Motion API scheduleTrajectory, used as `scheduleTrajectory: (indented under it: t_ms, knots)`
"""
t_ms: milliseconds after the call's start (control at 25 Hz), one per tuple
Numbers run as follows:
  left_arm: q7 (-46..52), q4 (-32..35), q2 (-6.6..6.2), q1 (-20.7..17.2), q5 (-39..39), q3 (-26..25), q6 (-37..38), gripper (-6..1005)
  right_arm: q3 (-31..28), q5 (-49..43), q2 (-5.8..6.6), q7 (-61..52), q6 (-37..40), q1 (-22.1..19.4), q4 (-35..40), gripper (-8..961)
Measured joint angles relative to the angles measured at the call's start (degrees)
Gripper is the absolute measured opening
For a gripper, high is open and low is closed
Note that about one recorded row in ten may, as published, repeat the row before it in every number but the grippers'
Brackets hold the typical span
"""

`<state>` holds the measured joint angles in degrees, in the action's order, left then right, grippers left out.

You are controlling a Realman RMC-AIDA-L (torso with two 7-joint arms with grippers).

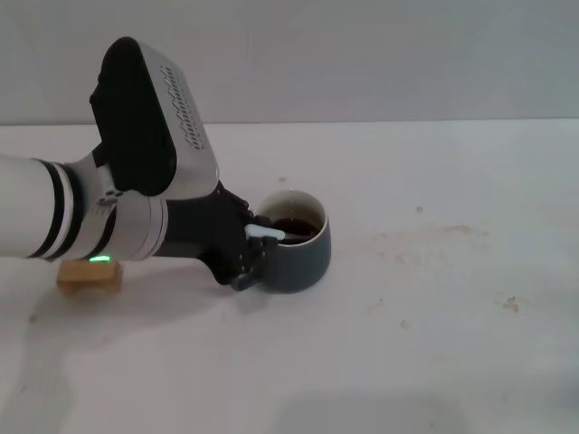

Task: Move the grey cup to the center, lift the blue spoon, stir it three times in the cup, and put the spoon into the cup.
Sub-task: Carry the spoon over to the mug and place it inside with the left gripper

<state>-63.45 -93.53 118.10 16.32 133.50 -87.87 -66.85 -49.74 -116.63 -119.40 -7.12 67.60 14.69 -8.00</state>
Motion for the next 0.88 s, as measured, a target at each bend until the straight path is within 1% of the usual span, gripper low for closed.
scheduleTrajectory:
  t_ms: [80, 120, 200, 320, 400, 480, 680, 800, 880]
  knots:
    - [0.00, 0.00, 0.00, 0.00, 0.00, 0.00, 0.00, 180, 0.00, 0.00, 0.00, 0.00, 0.02, -0.01, -0.02, -2]
    - [0.04, -0.82, 0.00, -1.20, -0.01, 0.03, -0.06, 180, 0.00, 0.00, 0.01, 0.00, 0.02, -0.01, -0.03, -2]
    - [0.05, -1.41, -0.12, -2.26, 0.01, -0.36, -0.07, 180, 0.26, -0.02, 0.03, 0.00, 0.02, 0.01, -0.06, -2]
    - [0.05, -1.45, -0.16, -2.55, 0.12, -0.79, -0.08, 180, 0.57, -0.04, 0.03, 0.00, 0.02, 0.10, -0.09, -2]
    - [-0.27, -0.87, -0.23, -3.14, 0.37, -3.35, -0.09, 179, 0.70, -0.07, 0.04, 0.00, 0.02, 0.17, -0.16, -2]
    - [-0.32, -0.66, -0.23, -3.16, 0.37, -3.88, -0.09, 179, 0.70, -0.08, 0.04, 0.00, 0.02, 0.19, -0.18, -2]
    - [-1.12, 0.87, -0.28, -1.99, 0.22, -5.11, 0.28, 180, 0.77, -0.08, 0.00, 0.00, 0.05, 0.18, -0.21, -2]
    - [-1.33, 2.79, -0.12, 0.03, 0.03, -4.92, 0.34, 180, 0.81, -0.09, -0.02, 0.00, 0.08, 0.05, -0.25, -2]
    - [-1.33, 2.79, -0.12, 0.03, 0.03, -4.92, 0.34, 180, 0.81, -0.08, -0.02, 0.00, 0.08, 0.03, -0.26, -2]
